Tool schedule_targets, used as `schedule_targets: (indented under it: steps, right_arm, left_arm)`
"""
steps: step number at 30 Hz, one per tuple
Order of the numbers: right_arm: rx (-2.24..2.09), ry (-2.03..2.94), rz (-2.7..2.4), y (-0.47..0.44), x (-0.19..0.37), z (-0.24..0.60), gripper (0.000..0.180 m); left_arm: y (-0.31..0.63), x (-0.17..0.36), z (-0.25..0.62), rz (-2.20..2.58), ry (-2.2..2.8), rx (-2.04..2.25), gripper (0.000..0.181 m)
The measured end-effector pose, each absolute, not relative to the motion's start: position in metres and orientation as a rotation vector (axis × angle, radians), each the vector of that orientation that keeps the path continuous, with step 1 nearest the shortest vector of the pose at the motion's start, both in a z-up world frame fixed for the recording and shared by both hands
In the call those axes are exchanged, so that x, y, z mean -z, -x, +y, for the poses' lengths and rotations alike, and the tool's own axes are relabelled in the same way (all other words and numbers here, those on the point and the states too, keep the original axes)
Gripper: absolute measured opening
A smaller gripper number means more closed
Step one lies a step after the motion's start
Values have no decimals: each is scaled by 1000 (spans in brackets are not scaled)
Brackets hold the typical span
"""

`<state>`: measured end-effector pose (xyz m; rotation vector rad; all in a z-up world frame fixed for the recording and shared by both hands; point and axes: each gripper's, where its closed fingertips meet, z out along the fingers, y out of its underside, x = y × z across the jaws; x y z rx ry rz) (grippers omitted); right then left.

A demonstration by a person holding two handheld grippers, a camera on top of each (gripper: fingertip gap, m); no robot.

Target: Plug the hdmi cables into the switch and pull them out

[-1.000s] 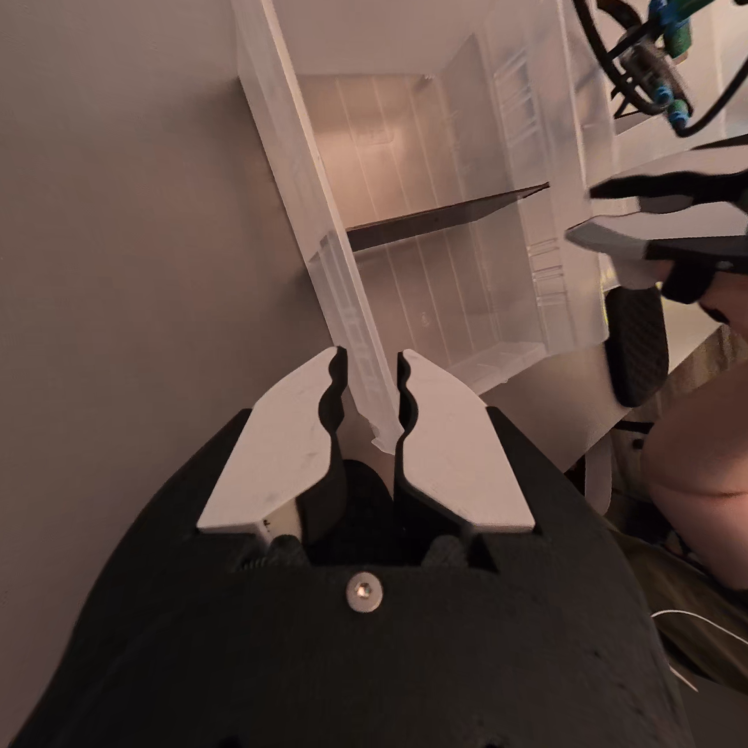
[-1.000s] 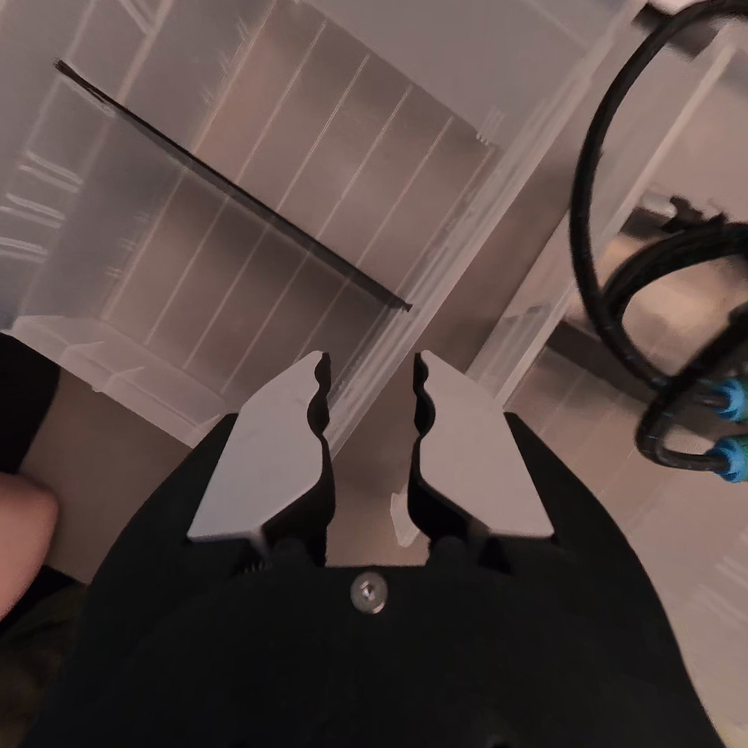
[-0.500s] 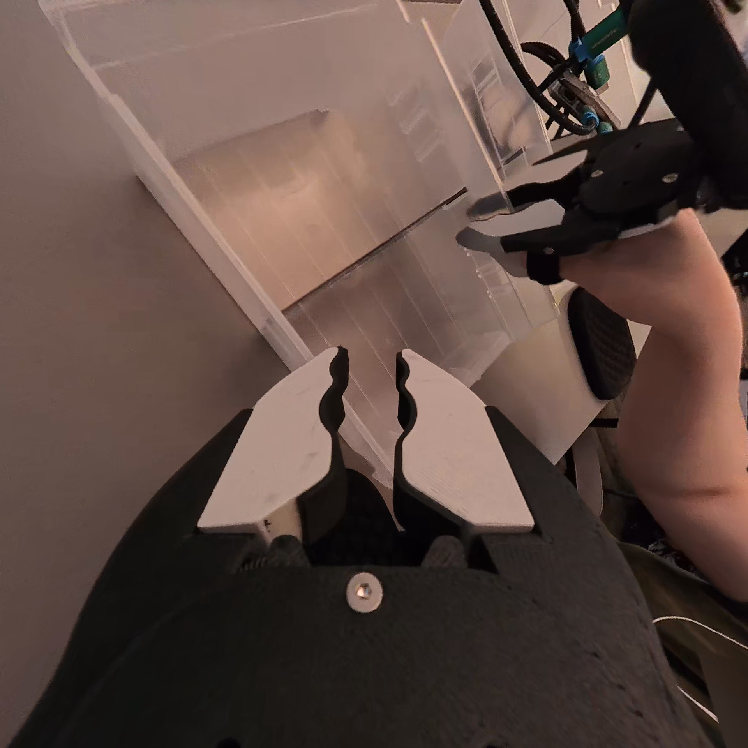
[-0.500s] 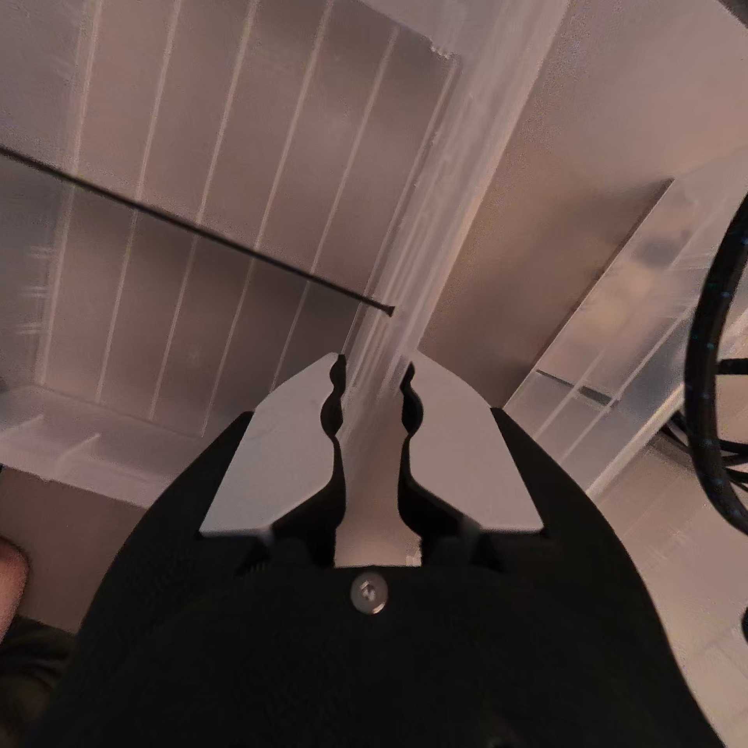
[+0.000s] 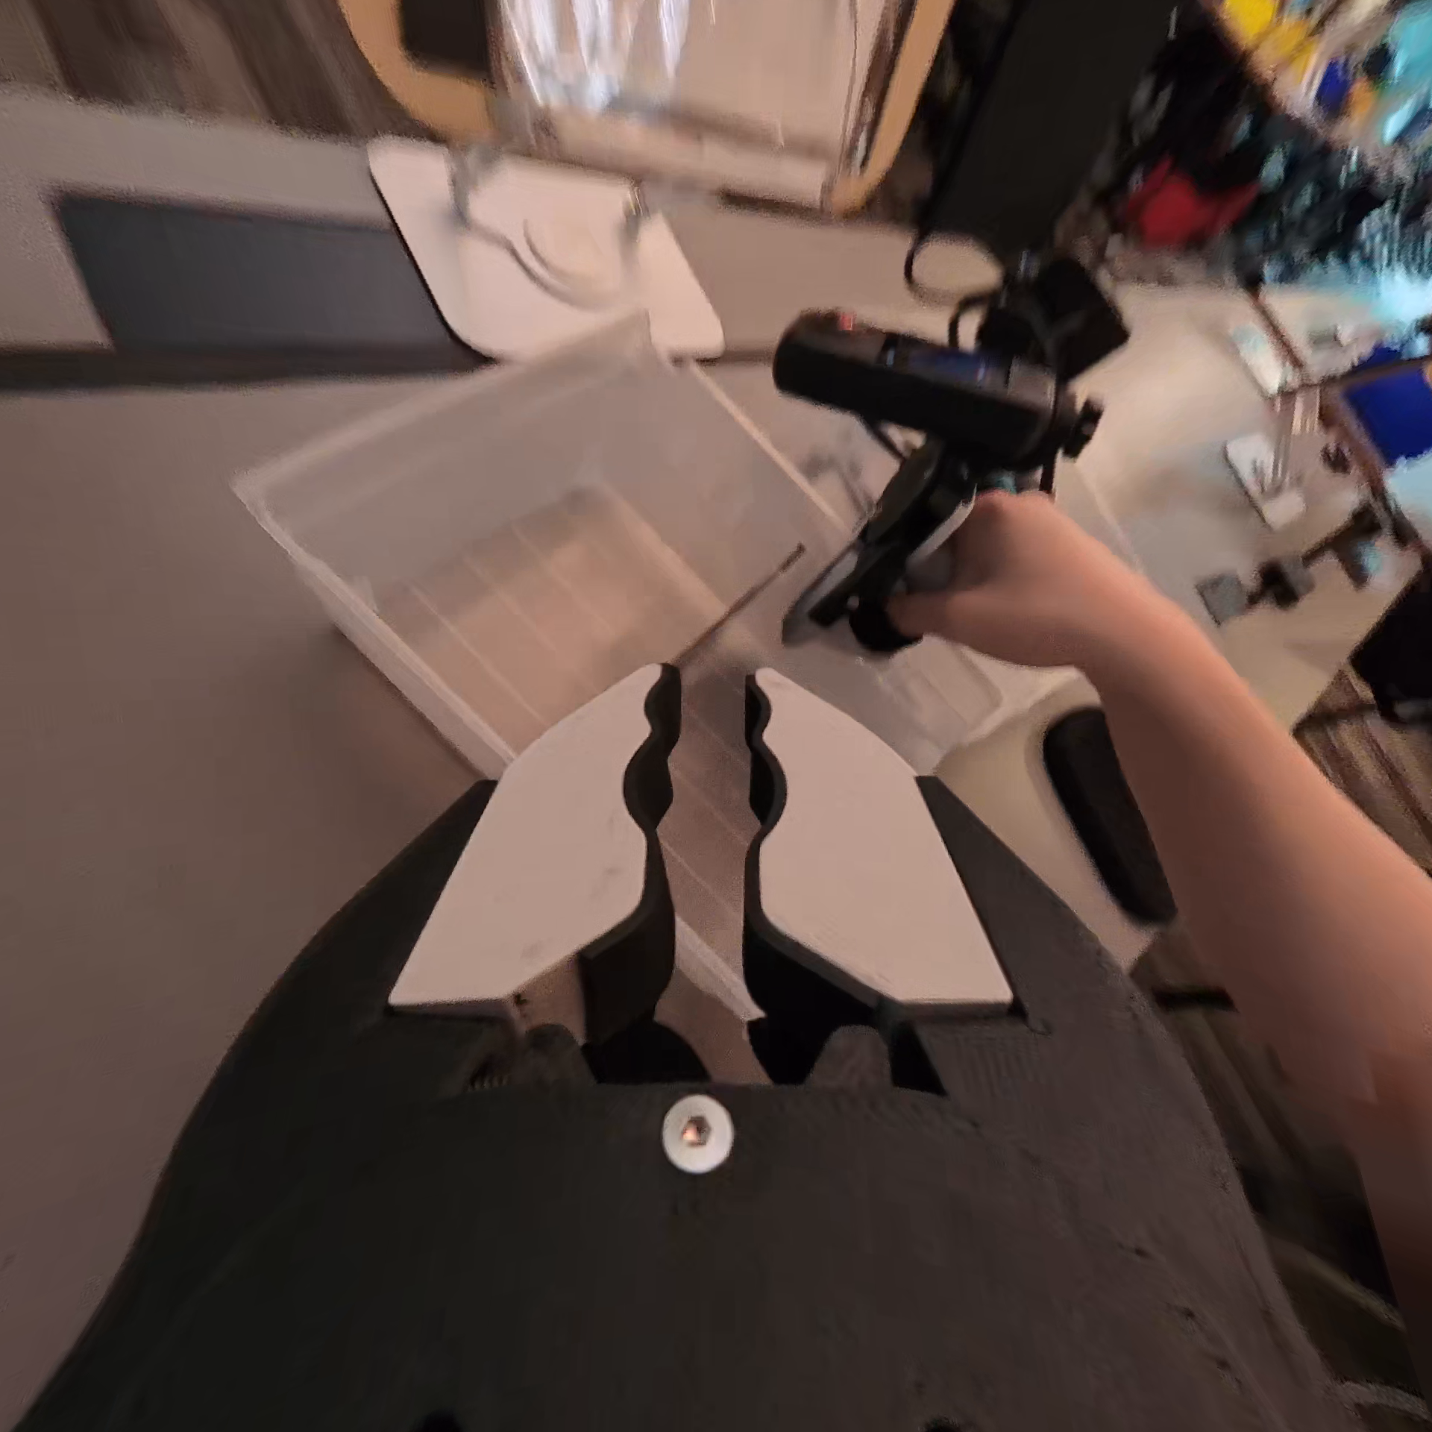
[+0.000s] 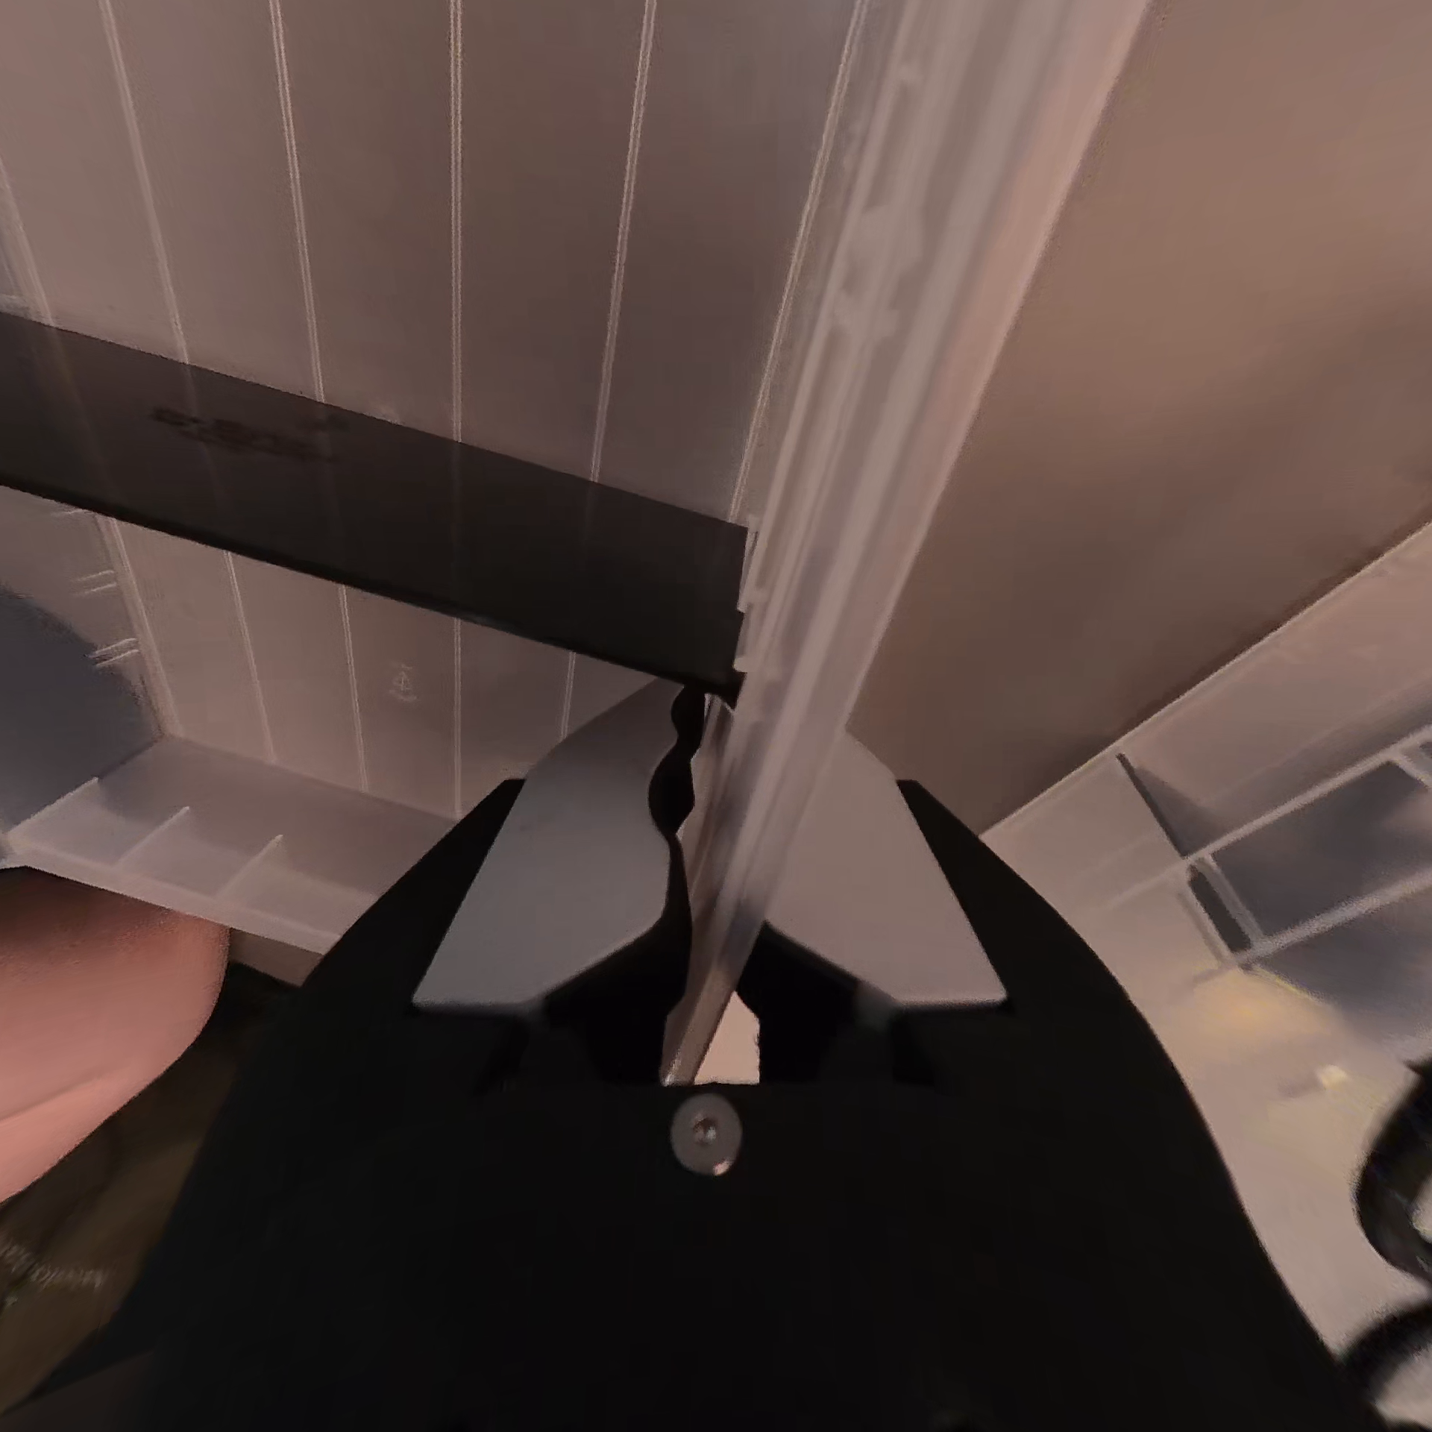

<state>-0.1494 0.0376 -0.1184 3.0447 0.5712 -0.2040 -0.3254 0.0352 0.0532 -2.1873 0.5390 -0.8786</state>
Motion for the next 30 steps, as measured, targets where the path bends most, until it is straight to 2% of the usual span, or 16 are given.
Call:
schedule_targets:
  steps: [3,6,7,8,9,15,18,21,26,29,30]
  right_arm:
    - [177,-3030,638,158,87,43,4]
    - [246,-3051,699,171,35,50,4]
    - [269,-3067,719,174,14,52,4]
    - [291,-3086,740,174,-10,53,4]
    - [312,-3103,757,172,-34,53,4]
    - [357,-3268,664,98,-172,38,5]
    - [480,-3382,465,36,-215,21,4]
    - [551,-3436,226,-35,-226,-6,5]
    - [461,-3438,-220,-162,-178,-66,5]
    - [413,-3363,-455,-226,-134,-113,5]
    - [399,-3338,-512,-243,-120,-128,5]
  left_arm:
    - [350,-91,20,416,2042,813,17]
    - [375,-142,-4,227,1788,847,27]
    - [384,-154,-11,148,1719,867,41]
    - [391,-163,-16,86,1668,883,65]
    - [395,-170,-23,64,1630,891,75]
    - [394,-198,-44,112,1461,925,80]
    - [339,-166,-34,361,1653,1047,79]
    - [253,-97,-21,779,1991,1082,79]
    - [120,-11,-14,1096,2362,1322,75]
    - [78,32,-32,1238,2509,1324,73]
    - [73,42,-33,1253,2555,1273,78]
